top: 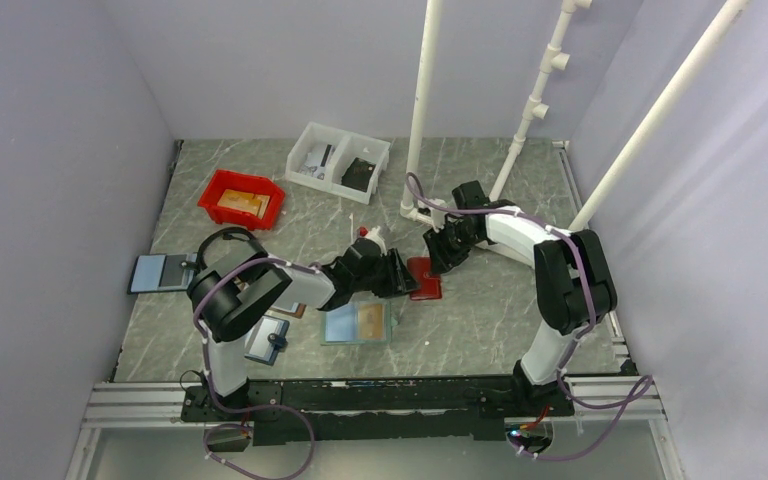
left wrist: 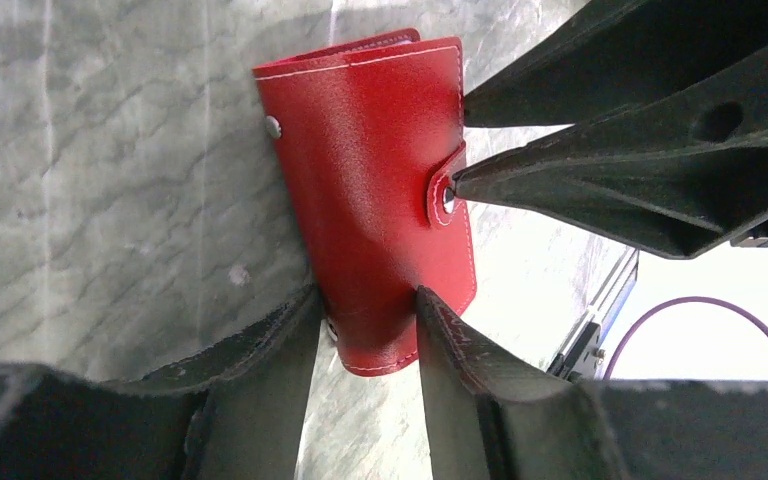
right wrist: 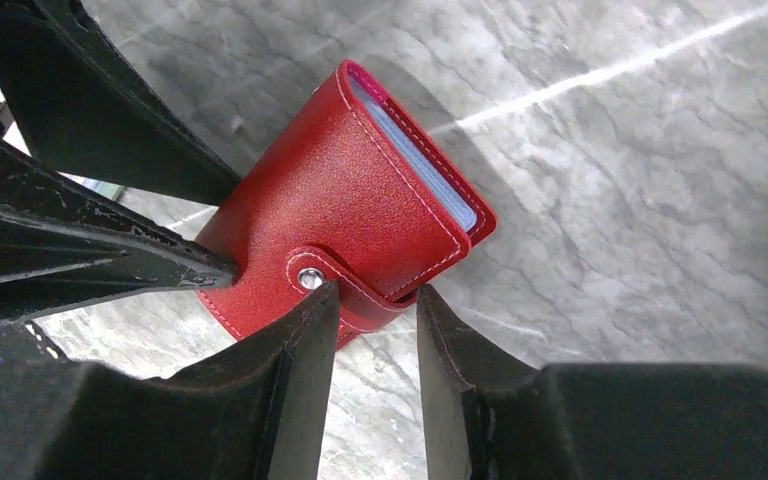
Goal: Take the credit cards out of the card holder
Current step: Open the card holder at the center of the board.
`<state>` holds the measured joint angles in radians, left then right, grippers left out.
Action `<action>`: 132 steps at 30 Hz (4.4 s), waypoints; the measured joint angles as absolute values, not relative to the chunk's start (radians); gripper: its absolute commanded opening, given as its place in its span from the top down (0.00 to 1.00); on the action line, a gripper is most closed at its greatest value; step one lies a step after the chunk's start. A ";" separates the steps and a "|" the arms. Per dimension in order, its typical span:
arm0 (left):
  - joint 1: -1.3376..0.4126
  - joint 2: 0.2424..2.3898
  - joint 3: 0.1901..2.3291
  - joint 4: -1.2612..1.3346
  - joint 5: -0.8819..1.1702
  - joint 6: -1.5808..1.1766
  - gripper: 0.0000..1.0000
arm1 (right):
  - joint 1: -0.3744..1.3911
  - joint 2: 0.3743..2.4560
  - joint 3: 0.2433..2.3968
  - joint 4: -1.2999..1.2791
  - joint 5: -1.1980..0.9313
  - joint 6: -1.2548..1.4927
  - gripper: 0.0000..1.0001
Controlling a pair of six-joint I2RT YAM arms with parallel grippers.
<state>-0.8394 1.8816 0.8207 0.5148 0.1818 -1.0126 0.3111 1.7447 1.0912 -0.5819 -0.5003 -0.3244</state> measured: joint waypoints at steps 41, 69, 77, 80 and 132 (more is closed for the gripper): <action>-0.919 1.752 0.543 0.744 0.070 -1.150 1.00 | 0.595 1.607 0.978 -0.510 -0.341 -0.569 0.45; -0.919 1.754 0.527 0.760 0.079 -1.217 1.00 | 0.682 1.617 0.979 -0.484 -0.261 -0.567 0.61; -0.919 1.754 0.510 0.789 0.059 -1.220 1.00 | 0.693 1.617 0.978 -0.482 -0.244 -0.558 0.81; -0.919 1.751 0.504 0.797 0.053 -1.220 1.00 | 0.693 1.617 0.979 -0.481 -0.246 -0.557 0.87; -0.854 1.382 0.591 0.265 -0.002 -0.902 0.41 | 0.447 1.667 1.045 -0.533 -0.285 -0.403 0.62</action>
<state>-0.8539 1.3819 0.5915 0.2653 -0.0017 -0.9016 0.4473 1.6669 1.0451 -0.5327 -0.2848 -0.4030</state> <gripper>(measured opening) 0.583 0.375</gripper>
